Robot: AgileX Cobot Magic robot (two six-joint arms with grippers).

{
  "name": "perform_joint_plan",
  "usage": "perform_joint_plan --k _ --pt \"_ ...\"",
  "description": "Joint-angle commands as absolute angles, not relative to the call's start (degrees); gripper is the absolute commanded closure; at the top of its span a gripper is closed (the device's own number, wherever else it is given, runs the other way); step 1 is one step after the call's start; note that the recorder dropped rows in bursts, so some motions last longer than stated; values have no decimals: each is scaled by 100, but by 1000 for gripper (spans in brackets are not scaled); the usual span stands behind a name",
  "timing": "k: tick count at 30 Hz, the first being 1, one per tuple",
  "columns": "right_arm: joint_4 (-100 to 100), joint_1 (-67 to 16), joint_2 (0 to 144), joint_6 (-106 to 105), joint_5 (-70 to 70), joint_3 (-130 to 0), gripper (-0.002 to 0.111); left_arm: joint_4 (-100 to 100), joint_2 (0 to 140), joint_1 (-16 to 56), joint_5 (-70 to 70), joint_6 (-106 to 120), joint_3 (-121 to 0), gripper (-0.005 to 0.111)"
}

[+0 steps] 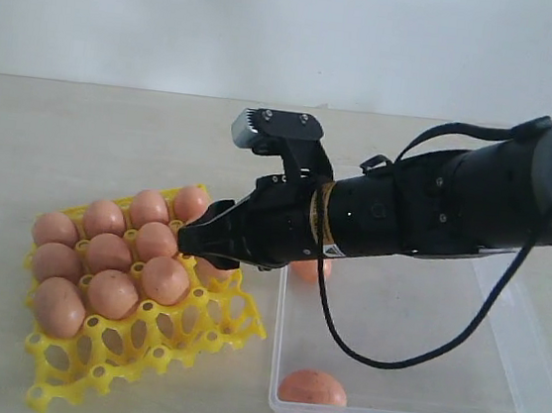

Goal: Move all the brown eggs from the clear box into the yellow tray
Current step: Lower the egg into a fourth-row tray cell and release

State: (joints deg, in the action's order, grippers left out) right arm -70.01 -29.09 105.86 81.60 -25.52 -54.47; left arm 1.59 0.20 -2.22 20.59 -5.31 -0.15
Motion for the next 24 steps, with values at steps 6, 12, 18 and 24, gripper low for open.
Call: perform_joint_plan --k 6,12,18,24 --pt "-6878 -2924 10940 8042 -2666 -5959 108 146 0 -240 2037 -504 0 103" --pt "-6946 -2924 10940 8017 -2500 -5959 108 146 0 -240 2037 -504 0 103" --pt "-6946 -2924 10995 7859 -2439 -5959 108 146 0 -240 2037 -504 0 103" --pt "-6946 -2924 11357 7742 -2475 -5959 108 146 0 -240 2037 -504 0 103"
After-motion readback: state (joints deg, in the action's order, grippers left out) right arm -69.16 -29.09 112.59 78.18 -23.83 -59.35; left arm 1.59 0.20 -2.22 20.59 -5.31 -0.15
